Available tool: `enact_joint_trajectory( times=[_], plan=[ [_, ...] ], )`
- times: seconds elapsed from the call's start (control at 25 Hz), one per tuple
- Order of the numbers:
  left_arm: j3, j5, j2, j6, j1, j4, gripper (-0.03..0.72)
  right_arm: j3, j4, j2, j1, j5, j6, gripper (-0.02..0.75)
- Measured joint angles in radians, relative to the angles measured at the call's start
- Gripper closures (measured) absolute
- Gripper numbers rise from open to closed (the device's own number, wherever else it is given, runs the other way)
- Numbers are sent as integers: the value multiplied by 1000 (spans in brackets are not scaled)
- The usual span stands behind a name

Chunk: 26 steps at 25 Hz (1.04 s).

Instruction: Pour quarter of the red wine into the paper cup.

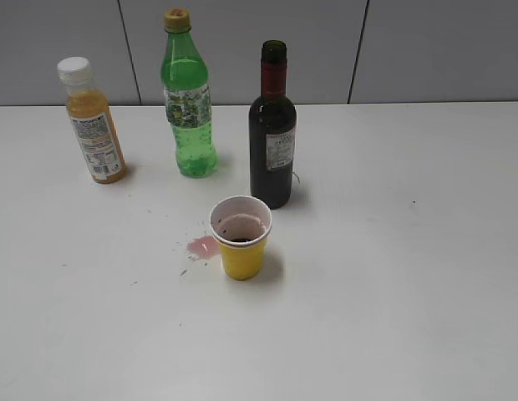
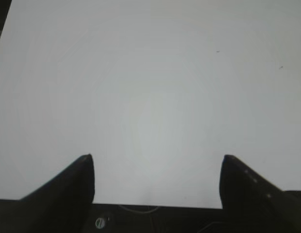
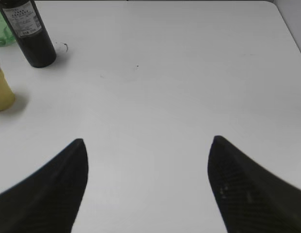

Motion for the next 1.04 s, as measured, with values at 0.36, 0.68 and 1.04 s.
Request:
enact_joint_trajectory(
  times=[0.36, 0.68, 1.04],
  plan=[
    [66, -38, -259, 0, 0, -29, 96, 0, 0, 0, 0, 0, 0, 156],
    [102, -122, -264, -2, 0, -64, 96, 0, 0, 0, 0, 0, 0, 156],
    [102, -129, -264, -3, 0, -64, 96, 0, 0, 0, 0, 0, 0, 156]
  ],
)
